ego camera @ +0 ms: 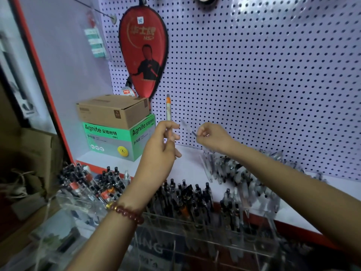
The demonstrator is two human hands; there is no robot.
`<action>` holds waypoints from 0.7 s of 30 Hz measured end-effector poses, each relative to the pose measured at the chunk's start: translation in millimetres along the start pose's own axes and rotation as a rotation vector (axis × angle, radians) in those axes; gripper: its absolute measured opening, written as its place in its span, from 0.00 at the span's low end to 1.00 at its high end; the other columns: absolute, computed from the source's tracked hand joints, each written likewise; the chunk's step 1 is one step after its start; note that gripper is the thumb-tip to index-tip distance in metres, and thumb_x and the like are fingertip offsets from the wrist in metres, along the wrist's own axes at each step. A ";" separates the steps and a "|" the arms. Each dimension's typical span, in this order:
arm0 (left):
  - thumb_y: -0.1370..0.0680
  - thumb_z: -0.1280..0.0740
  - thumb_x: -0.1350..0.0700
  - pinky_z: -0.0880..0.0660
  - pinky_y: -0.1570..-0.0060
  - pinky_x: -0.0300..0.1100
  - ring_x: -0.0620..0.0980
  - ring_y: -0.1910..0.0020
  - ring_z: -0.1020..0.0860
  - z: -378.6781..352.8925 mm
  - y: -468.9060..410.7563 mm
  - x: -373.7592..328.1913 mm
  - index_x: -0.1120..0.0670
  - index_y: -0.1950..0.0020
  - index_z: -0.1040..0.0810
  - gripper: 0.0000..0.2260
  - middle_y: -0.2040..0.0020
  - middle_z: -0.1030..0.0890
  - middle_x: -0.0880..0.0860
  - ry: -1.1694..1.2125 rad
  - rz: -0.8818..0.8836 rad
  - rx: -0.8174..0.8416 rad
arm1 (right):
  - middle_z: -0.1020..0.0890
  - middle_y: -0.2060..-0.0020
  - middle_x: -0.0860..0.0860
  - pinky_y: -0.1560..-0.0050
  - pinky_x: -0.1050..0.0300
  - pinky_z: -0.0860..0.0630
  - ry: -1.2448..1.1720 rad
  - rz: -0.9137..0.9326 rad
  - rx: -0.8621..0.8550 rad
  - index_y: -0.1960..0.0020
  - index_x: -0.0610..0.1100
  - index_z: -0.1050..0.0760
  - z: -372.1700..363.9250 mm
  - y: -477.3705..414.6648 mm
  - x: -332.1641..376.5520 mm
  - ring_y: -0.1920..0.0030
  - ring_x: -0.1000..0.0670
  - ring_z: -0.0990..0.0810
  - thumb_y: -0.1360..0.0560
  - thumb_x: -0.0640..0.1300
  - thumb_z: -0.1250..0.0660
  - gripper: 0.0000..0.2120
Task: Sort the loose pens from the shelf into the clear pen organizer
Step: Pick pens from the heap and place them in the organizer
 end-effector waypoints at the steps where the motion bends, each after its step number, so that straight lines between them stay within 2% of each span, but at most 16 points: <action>1: 0.18 0.46 0.64 0.26 0.61 0.45 0.39 0.73 0.25 -0.5 0.4 0.1 0.44 0.51 0.31 0.14 0.54 0.25 0.48 0.003 -0.002 -0.001 | 0.28 0.64 0.53 0.65 0.65 0.31 -0.090 -0.006 -0.039 0.59 0.46 0.31 6.4 8.6 7.2 0.65 0.53 0.28 0.24 0.37 0.36 0.08; 3: 0.18 0.46 0.64 0.26 0.62 0.45 0.40 0.71 0.24 -2.8 2.3 -1.6 0.45 0.52 0.31 0.14 0.56 0.26 0.47 0.017 -0.007 0.005 | 0.28 0.62 0.52 0.69 0.65 0.32 -0.289 -0.028 -0.084 0.54 0.45 0.32 18.5 29.9 20.3 0.68 0.54 0.30 0.23 0.37 0.36 0.06; 6: 0.18 0.45 0.64 0.26 0.63 0.40 0.42 0.66 0.24 -11.8 8.6 -7.3 0.48 0.54 0.31 0.12 0.56 0.26 0.47 0.055 -0.015 0.040 | 0.26 0.63 0.51 0.73 0.64 0.32 -0.473 -0.007 -0.110 0.47 0.43 0.34 31.5 64.9 39.1 0.73 0.54 0.28 0.23 0.37 0.34 0.10; 9: 0.17 0.44 0.58 0.26 0.62 0.39 0.42 0.63 0.25 -25.3 19.4 -20.6 0.49 0.53 0.30 0.07 0.56 0.25 0.49 0.116 -0.063 0.120 | 0.25 0.62 0.49 0.72 0.62 0.29 -0.556 0.016 -0.092 0.40 0.43 0.37 35.3 96.1 54.3 0.72 0.53 0.25 0.24 0.36 0.32 0.18; 11: 0.18 0.43 0.52 0.26 0.62 0.41 0.43 0.64 0.26 -33.5 27.7 -31.3 0.50 0.51 0.30 0.05 0.59 0.25 0.47 0.148 -0.119 0.200 | 0.24 0.58 0.46 0.70 0.60 0.26 -0.598 0.009 -0.064 0.35 0.43 0.39 33.6 113.0 57.2 0.69 0.52 0.23 0.24 0.36 0.33 0.22; 14: 0.19 0.43 0.49 0.23 0.63 0.46 0.44 0.66 0.25 -42.9 39.2 -40.0 0.50 0.48 0.31 0.06 0.63 0.25 0.44 0.178 -0.158 0.288 | 0.21 0.51 0.42 0.68 0.61 0.24 -0.676 -0.018 -0.072 0.34 0.44 0.37 31.6 130.9 53.2 0.68 0.51 0.21 0.24 0.37 0.34 0.21; 15: 0.18 0.44 0.49 0.23 0.65 0.46 0.43 0.67 0.26 -45.2 42.2 -41.1 0.49 0.48 0.31 0.05 0.62 0.25 0.42 0.169 -0.164 0.302 | 0.21 0.50 0.43 0.68 0.61 0.23 -0.700 -0.025 -0.078 0.34 0.43 0.36 31.9 135.4 52.1 0.68 0.51 0.20 0.23 0.37 0.34 0.20; 16: 0.18 0.44 0.51 0.26 0.67 0.41 0.41 0.68 0.28 -47.5 45.3 -42.1 0.49 0.48 0.32 0.04 0.62 0.25 0.40 0.166 -0.168 0.318 | 0.21 0.50 0.43 0.69 0.61 0.23 -0.706 -0.023 -0.083 0.34 0.43 0.36 32.3 138.5 50.4 0.68 0.51 0.19 0.23 0.38 0.34 0.19; 17: 0.17 0.45 0.53 0.30 0.67 0.33 0.39 0.69 0.31 -49.8 47.7 -41.6 0.48 0.48 0.33 0.02 0.61 0.25 0.37 0.168 -0.167 0.335 | 0.21 0.50 0.43 0.70 0.61 0.22 -0.689 -0.013 -0.084 0.34 0.43 0.35 32.9 141.0 48.8 0.68 0.51 0.19 0.23 0.39 0.35 0.18; 18: 0.17 0.46 0.56 0.34 0.65 0.28 0.41 0.66 0.26 -52.0 50.3 -41.6 0.47 0.47 0.34 0.04 0.59 0.24 0.34 0.167 -0.164 0.352 | 0.20 0.53 0.45 0.70 0.60 0.22 -0.653 -0.002 -0.084 0.35 0.43 0.34 33.7 143.5 47.3 0.68 0.51 0.19 0.22 0.40 0.36 0.17; 19: 0.17 0.46 0.57 0.37 0.63 0.25 0.44 0.66 0.38 -53.1 52.3 -41.0 0.45 0.46 0.35 0.06 0.55 0.23 0.31 0.157 -0.160 0.364 | 0.20 0.57 0.47 0.71 0.59 0.23 -0.608 0.004 -0.090 0.36 0.44 0.33 34.9 145.6 46.0 0.68 0.51 0.20 0.21 0.43 0.38 0.14; 20: 0.17 0.46 0.57 0.39 0.61 0.26 0.41 0.56 0.46 -53.3 53.9 -41.1 0.42 0.44 0.37 0.09 0.51 0.24 0.29 0.134 -0.164 0.365 | 0.21 0.62 0.49 0.72 0.58 0.25 -0.576 -0.004 -0.101 0.38 0.45 0.31 36.2 147.3 43.4 0.70 0.51 0.23 0.20 0.45 0.40 0.11; 21: 0.17 0.46 0.56 0.38 0.62 0.29 0.37 0.66 0.36 -52.9 55.1 -41.3 0.39 0.41 0.38 0.11 0.51 0.25 0.29 0.107 -0.178 0.364 | 0.23 0.68 0.50 0.72 0.58 0.28 -0.574 -0.031 -0.112 0.41 0.46 0.30 37.4 148.5 40.5 0.73 0.51 0.26 0.19 0.49 0.42 0.10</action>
Point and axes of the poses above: each hand's wrist, its own y-axis away from the middle knuckle, its own z-axis out of the back of the hand, x = y × z, the point moved 4 cm from there along -y, towards the middle knuckle
